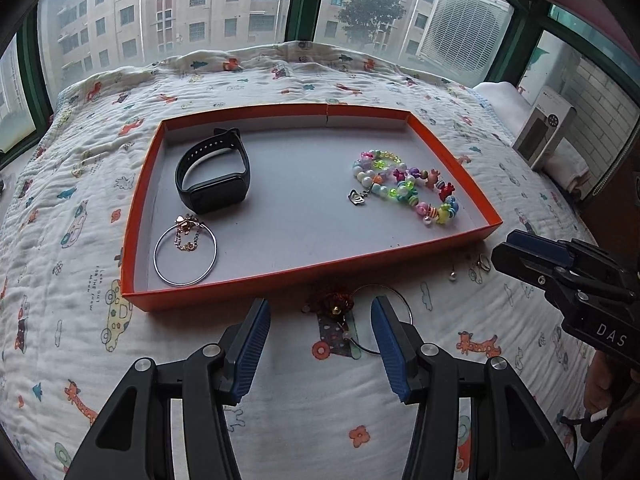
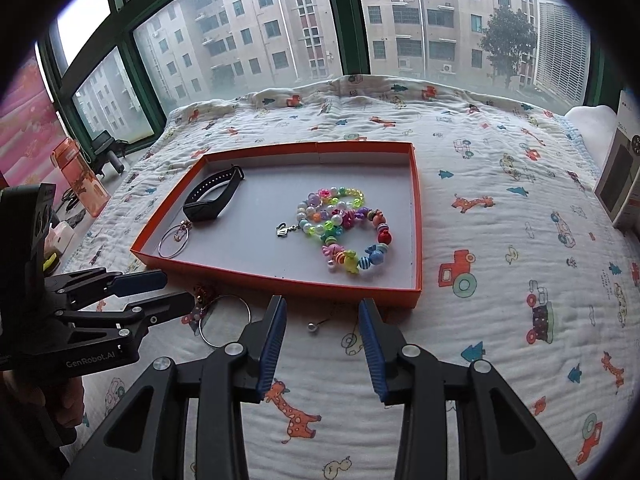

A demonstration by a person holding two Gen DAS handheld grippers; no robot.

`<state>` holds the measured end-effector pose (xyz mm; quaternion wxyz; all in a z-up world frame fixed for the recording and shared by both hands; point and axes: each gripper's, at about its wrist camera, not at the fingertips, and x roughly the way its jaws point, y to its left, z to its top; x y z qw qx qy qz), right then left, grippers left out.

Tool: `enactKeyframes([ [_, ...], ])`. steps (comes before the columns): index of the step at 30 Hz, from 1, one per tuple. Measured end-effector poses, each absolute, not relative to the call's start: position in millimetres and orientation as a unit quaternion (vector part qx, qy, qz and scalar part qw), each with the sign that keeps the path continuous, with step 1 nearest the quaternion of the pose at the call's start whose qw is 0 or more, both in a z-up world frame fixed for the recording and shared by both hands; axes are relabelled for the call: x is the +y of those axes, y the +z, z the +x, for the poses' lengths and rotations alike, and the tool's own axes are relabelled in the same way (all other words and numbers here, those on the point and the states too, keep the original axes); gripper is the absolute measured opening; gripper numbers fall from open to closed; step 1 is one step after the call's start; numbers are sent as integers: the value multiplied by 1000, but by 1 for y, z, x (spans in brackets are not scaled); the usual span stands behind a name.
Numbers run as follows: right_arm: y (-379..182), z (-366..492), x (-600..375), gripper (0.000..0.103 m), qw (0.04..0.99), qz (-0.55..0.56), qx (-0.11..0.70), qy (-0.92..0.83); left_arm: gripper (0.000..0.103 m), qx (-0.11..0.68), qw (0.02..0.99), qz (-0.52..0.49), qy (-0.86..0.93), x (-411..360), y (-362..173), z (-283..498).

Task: Organize jewelry
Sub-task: 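Lower the left tool to the red flower keychain and close on it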

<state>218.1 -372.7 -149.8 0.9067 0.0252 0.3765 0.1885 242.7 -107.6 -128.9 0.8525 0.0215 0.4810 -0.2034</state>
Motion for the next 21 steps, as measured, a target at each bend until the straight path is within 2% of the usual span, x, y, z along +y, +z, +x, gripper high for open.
enactKeyframes([
  [5,-152,217,-375,41,905,26,378,190,52,486,850,20,-201,-115,-140,250],
  [15,-161,218,-383,41,903,33,387,186,20,479,854,24,-204,-120,-147,253],
  [18,-162,216,-384,41,902,31,388,186,18,474,856,22,-207,-118,-144,250],
  [21,-163,215,-386,41,900,34,392,189,11,467,858,17,-213,-116,-137,245],
])
